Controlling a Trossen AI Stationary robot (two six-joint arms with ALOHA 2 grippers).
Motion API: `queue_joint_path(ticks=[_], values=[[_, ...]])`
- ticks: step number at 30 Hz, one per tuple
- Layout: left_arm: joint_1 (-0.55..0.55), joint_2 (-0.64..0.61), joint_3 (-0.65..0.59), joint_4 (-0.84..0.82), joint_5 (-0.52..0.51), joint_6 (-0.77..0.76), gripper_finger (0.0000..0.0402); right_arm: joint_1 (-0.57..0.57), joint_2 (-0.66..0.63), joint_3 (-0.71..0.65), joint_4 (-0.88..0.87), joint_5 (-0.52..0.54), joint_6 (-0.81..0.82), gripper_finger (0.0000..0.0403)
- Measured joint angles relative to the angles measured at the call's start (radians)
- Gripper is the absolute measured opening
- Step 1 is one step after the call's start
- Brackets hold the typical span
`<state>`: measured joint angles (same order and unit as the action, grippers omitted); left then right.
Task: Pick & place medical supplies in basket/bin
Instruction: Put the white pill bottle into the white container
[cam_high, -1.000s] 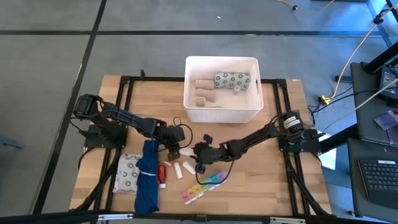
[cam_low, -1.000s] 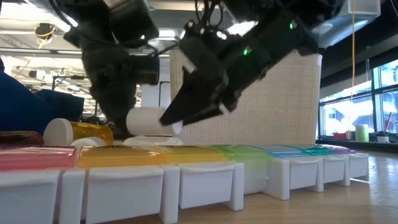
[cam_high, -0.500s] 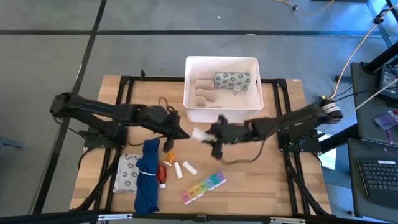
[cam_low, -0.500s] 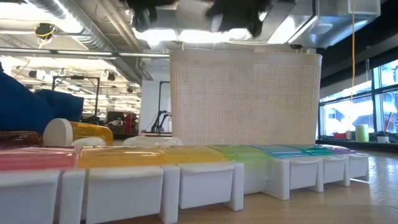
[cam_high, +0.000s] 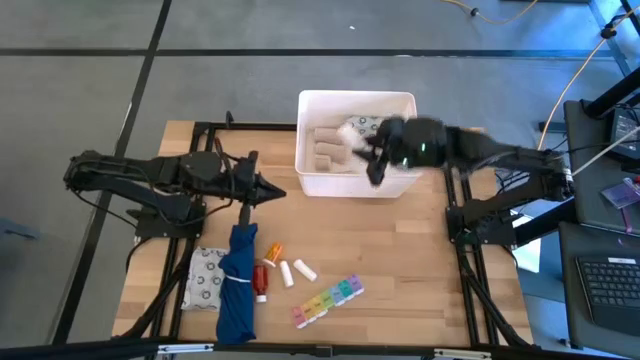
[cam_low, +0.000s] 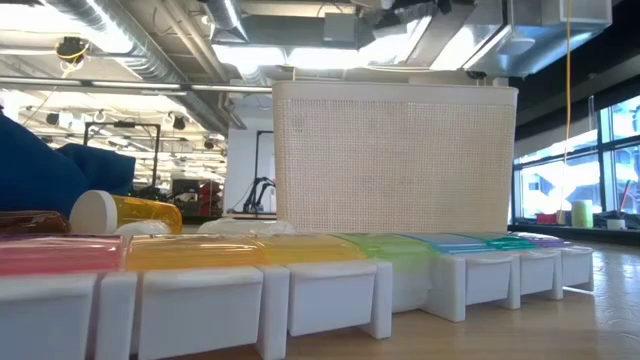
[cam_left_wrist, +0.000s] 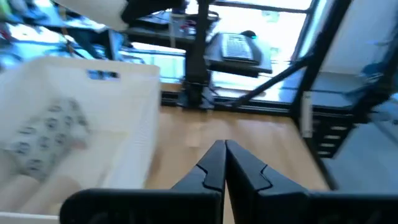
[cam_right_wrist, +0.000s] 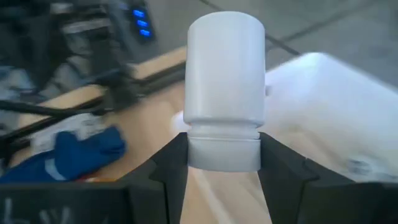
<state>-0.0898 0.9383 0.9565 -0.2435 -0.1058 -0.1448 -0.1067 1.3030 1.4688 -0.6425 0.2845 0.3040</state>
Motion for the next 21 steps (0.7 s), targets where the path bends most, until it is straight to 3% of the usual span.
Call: queue_joint_path(ticks=[9,14,21], values=[[0.000,0.004,-0.001,-0.046,-0.199,0.179,0.0002,-0.246,0.242,0.412,-0.399,-0.094,-0.063,0.0158],[0.028,0.024,-0.001,-0.048,-0.288,0.268,0.0007,-0.339,0.425,0.527,-0.488,-0.253,-0.078,0.0157],[0.117,0.038,-0.001,-0.061,-0.303,0.297,0.0004,-0.427,0.666,0.626,-0.644,-0.581,-0.023,0.0159]])
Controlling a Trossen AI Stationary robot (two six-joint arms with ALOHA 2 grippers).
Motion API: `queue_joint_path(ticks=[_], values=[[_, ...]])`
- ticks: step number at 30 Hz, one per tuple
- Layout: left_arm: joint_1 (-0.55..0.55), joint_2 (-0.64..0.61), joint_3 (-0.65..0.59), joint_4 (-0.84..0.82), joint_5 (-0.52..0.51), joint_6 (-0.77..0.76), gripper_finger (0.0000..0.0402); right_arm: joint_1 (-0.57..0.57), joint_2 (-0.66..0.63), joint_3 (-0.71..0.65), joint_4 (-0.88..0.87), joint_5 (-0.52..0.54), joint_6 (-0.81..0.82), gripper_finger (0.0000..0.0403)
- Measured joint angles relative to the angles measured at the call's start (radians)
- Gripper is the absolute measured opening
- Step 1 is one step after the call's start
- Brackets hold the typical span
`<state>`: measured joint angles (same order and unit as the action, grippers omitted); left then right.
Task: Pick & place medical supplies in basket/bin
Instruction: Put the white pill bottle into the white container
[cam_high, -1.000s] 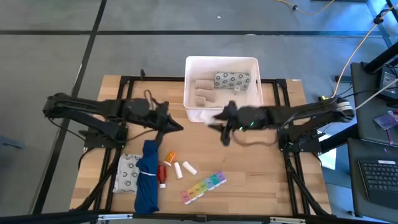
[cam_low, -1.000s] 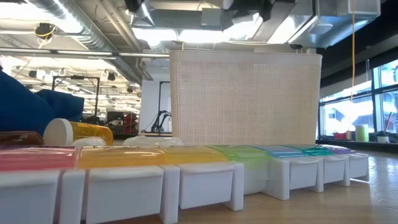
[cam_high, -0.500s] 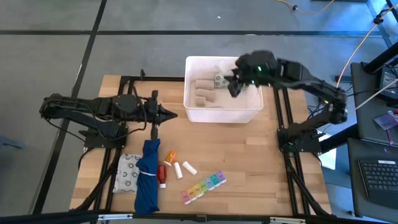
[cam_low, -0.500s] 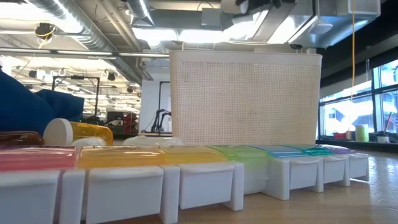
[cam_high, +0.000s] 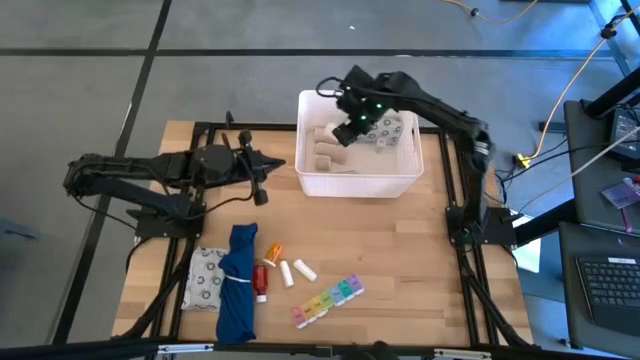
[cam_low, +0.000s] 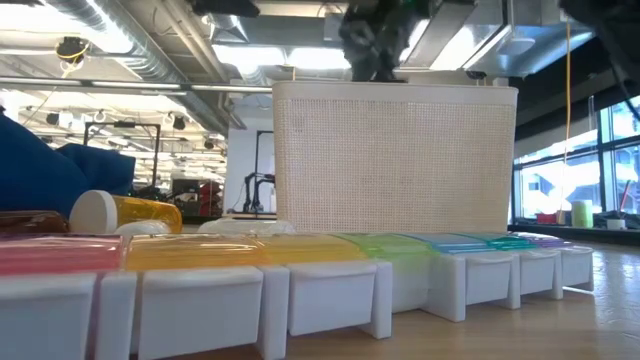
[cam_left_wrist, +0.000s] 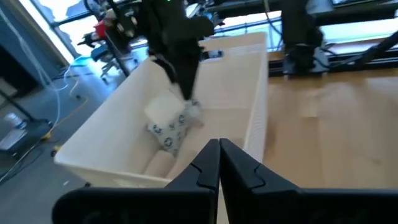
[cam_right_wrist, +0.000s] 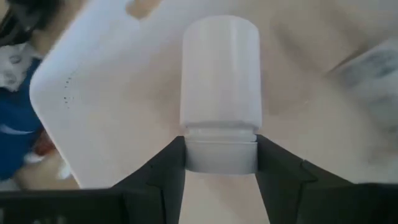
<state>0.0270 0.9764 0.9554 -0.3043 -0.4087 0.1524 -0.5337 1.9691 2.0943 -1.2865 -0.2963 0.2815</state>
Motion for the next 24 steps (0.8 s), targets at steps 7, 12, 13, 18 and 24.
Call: queue_joint_path(ticks=[7,12,13,18,24], values=[[0.077,0.001,0.000,-0.014,0.047,0.000,0.0003,-0.041,0.136,0.043,-0.131,-0.090,0.003,0.0159],[0.120,0.001,0.000,-0.014,0.100,0.000,0.0005,-0.038,0.205,0.043,-0.164,-0.090,0.002,0.0160],[0.127,0.001,0.000,-0.015,0.108,0.000,0.0005,-0.035,0.220,0.043,-0.161,-0.090,0.003,0.0160],[0.146,0.001,0.000,-0.022,0.123,0.000,0.0001,-0.015,0.291,0.043,-0.159,-0.089,0.002,0.0160],[0.157,0.001,0.000,-0.039,0.123,0.000,0.0005,0.004,0.363,0.043,-0.168,-0.081,0.002,0.0160]])
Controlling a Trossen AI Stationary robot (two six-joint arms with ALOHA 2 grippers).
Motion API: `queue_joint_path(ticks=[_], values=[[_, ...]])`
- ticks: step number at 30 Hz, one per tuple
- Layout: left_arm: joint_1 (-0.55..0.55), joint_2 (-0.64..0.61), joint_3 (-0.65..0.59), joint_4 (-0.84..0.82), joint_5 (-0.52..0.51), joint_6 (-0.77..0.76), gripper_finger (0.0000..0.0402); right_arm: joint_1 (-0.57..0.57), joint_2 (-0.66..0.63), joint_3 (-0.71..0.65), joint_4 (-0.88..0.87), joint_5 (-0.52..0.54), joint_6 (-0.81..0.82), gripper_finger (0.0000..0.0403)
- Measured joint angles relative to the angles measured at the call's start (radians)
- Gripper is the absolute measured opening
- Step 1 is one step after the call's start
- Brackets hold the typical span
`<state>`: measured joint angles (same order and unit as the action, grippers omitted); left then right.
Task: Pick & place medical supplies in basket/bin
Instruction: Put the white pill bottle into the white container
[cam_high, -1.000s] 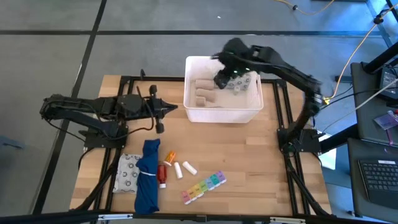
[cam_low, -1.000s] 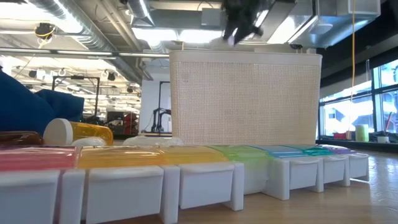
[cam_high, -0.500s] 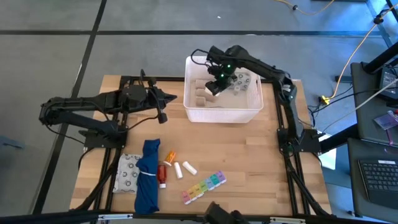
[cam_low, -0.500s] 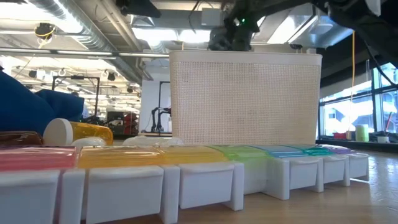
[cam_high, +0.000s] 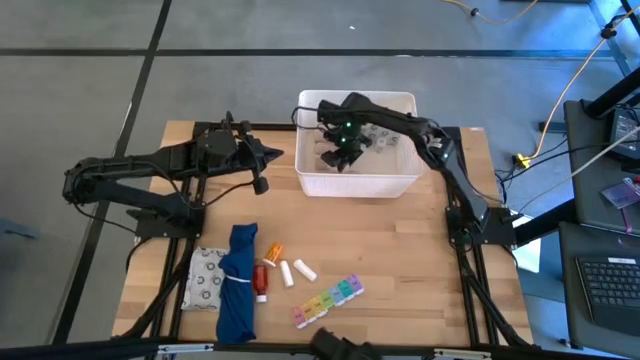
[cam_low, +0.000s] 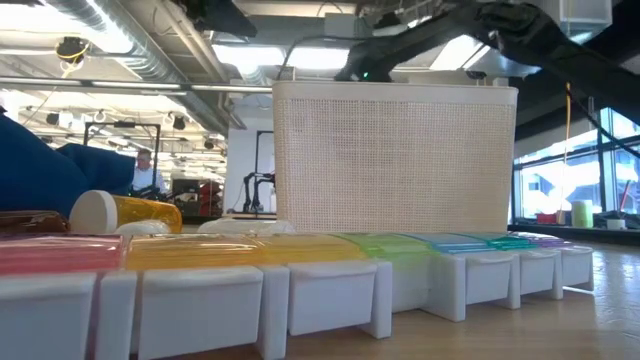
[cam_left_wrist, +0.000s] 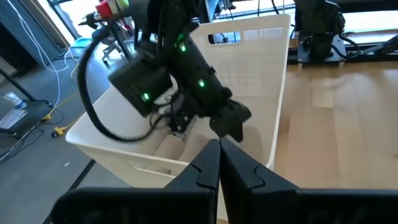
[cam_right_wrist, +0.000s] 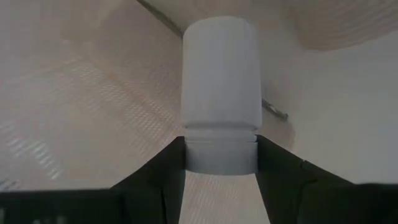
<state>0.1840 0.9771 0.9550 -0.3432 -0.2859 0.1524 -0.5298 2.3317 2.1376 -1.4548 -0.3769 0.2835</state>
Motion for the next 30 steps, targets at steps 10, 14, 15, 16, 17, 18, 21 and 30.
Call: queue_joint_path(ticks=[10,14,15,16,17,18,21,30], values=[[0.002,0.000,0.000,0.000,0.000,0.000,0.0003,0.007,0.061,0.000,0.001,0.000,-0.007,0.0163],[0.002,0.000,0.000,0.000,0.000,0.000,0.0005,0.007,0.062,0.000,0.001,0.000,-0.008,0.0173],[0.002,0.001,0.000,0.000,0.000,0.000,0.0005,0.007,0.062,0.000,0.000,0.000,-0.008,0.0177],[0.002,0.001,0.000,0.000,0.000,0.000,0.0004,0.007,0.062,0.000,0.000,0.000,-0.008,0.0179],[0.002,0.001,0.000,0.000,0.000,0.000,0.0003,0.007,0.062,0.000,0.000,0.000,-0.004,0.0182],[0.002,0.001,0.000,0.000,0.000,0.000,0.0002,0.007,0.062,0.000,0.000,0.000,-0.003,0.0185],[0.002,0.001,0.000,0.000,0.000,0.000,0.0001,0.007,0.062,0.000,-0.001,0.000,-0.001,0.0189],[0.002,0.001,0.000,-0.017,0.000,0.000,0.0003,0.007,0.062,0.000,0.023,0.000,-0.005,0.0191]])
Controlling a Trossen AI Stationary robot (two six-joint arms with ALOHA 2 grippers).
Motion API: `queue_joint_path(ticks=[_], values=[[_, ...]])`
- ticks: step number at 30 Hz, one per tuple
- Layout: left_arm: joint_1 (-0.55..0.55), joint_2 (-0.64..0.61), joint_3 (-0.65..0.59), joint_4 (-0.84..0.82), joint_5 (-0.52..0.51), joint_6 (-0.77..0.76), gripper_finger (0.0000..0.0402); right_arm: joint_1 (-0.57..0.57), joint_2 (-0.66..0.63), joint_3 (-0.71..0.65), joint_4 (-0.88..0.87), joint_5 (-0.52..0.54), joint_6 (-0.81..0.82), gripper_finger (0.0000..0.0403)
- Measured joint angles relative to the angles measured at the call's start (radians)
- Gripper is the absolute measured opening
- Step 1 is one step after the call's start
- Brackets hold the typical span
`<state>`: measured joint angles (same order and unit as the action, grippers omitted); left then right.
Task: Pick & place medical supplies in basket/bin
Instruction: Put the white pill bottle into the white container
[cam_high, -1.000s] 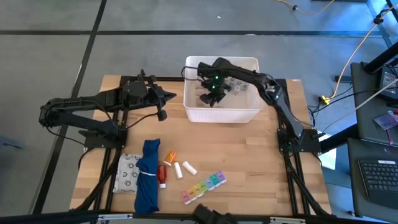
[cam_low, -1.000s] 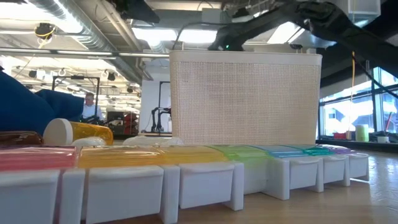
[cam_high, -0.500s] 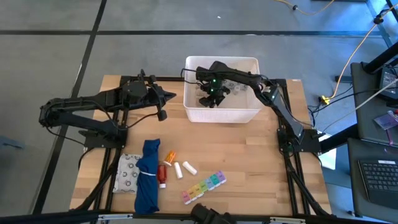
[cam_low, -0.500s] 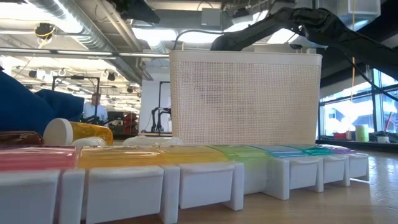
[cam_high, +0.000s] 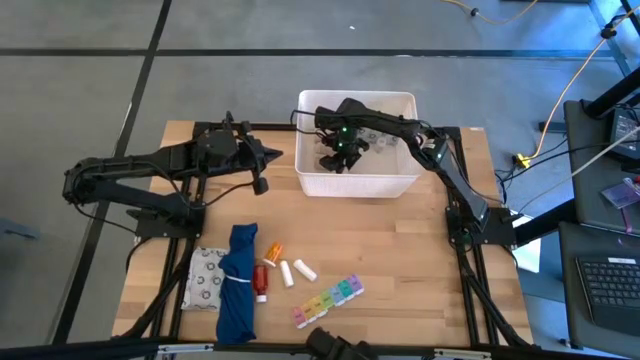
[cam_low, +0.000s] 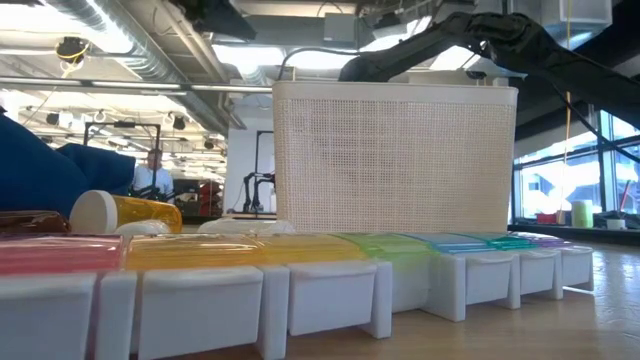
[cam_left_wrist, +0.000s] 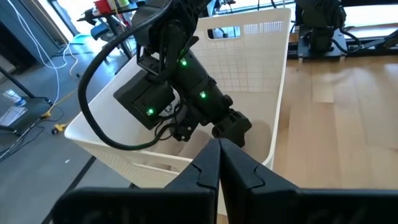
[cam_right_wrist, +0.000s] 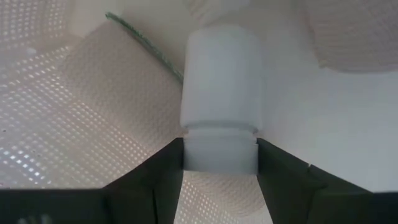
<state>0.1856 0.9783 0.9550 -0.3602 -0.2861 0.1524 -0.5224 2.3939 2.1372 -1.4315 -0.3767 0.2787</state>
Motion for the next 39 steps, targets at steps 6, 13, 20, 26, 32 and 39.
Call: queue_joint_path(ticks=[6,13,20,26,32,39], values=[[0.000,0.000,0.000,-0.011,0.000,0.000,0.0003,0.000,0.001,0.007,0.040,0.005,-0.051,0.0191],[0.000,0.000,0.000,-0.011,0.000,0.000,0.0002,0.001,0.001,0.007,0.069,-0.015,-0.036,0.0191],[0.000,0.000,0.000,-0.012,0.000,0.000,0.0005,0.001,0.001,0.007,0.075,-0.017,-0.049,0.0192],[0.000,0.000,0.000,-0.012,0.000,0.000,0.0002,0.001,0.000,0.007,0.100,-0.018,-0.040,0.0232],[0.000,0.000,0.000,-0.012,0.000,0.000,0.0005,0.001,0.000,0.008,0.125,-0.018,-0.049,0.0290],[0.000,0.000,0.000,-0.012,-0.001,0.000,0.0002,-0.003,0.000,0.008,0.153,-0.018,-0.024,0.0335]])
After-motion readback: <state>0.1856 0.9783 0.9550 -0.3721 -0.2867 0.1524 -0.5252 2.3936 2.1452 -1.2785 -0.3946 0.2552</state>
